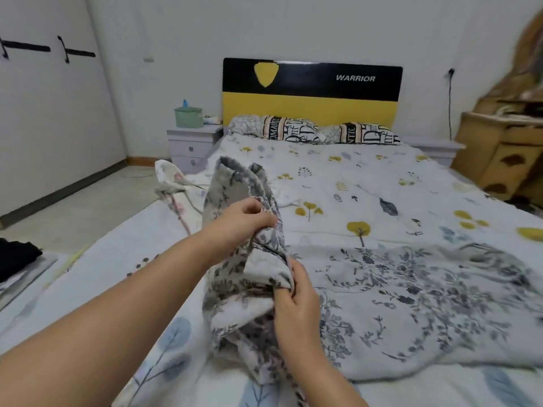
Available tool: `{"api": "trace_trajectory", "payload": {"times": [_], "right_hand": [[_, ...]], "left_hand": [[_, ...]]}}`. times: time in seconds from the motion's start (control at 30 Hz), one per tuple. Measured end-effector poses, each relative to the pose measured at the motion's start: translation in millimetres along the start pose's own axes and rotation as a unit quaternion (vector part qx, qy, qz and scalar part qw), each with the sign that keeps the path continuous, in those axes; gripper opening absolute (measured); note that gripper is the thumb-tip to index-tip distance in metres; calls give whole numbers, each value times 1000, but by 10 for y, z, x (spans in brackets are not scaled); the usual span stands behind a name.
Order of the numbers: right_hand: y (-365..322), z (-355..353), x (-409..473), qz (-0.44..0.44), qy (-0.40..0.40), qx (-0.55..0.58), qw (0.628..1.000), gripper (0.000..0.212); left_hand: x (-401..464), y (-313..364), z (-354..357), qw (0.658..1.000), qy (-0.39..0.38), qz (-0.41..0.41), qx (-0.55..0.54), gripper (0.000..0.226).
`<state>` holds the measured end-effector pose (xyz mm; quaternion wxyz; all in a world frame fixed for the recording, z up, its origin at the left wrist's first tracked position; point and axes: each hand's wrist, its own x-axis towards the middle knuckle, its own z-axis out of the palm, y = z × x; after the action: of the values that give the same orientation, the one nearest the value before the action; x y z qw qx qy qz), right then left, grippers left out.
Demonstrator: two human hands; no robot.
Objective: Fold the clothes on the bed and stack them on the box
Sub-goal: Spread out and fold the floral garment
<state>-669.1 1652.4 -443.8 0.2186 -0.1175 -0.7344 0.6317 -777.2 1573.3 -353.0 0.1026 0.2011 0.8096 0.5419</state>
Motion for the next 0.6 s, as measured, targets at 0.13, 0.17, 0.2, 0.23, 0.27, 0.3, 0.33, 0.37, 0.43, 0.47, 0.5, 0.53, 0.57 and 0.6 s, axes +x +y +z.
{"api": "trace_trajectory", "payload": {"times": [0.13, 0.17, 0.2, 0.23, 0.27, 0.3, 0.33, 0.37, 0.43, 0.47, 0.5, 0.53, 0.57, 0.6], "right_hand": [[178, -548, 84, 61, 110, 29, 992, 26], [285, -676, 114, 90, 139, 27, 986, 16], [389, -785, 149, 132, 161, 9, 978, 12], [498, -882, 167, 178, 177, -3, 968, 14], [606, -958, 178, 219, 179, 5, 959, 15], [681, -1020, 182, 257, 177, 26, 950, 13], [709, -1070, 181, 286, 169, 57, 942, 13], [731, -1125, 192, 296, 170, 80, 936, 19], [683, -1247, 246, 284, 189, 88, 936, 39], [634, -1304, 292, 276, 194, 78, 938, 45], [597, -1340, 358, 267, 195, 64, 942, 50], [545, -1356, 430, 264, 189, 45, 945, 57], [513, -1361, 505, 276, 177, 28, 944, 66], [516, -1361, 582, 301, 161, 18, 940, 70]], "left_hand": [[88, 215, 663, 989, -136, 9, 52, 34], [95, 224, 781, 983, -172, 1, 65, 42], [117, 202, 871, 979, -186, -1, 86, 45], [140, 156, 929, 979, -175, 3, 108, 44], [171, 87, 955, 980, -144, 9, 136, 41], [210, -5, 963, 978, -105, 16, 181, 40], [251, -115, 954, 966, -69, 25, 248, 40], [291, -248, 933, 945, -44, 28, 323, 43], [328, -527, 881, 894, -46, -9, 446, 56], [321, -660, 865, 876, -67, -42, 475, 63], [301, -788, 860, 865, -91, -67, 489, 68], [270, -897, 869, 856, -111, -80, 499, 71], [234, -980, 887, 846, -123, -83, 512, 73], [215, -1039, 907, 840, -125, -79, 522, 74]]}}
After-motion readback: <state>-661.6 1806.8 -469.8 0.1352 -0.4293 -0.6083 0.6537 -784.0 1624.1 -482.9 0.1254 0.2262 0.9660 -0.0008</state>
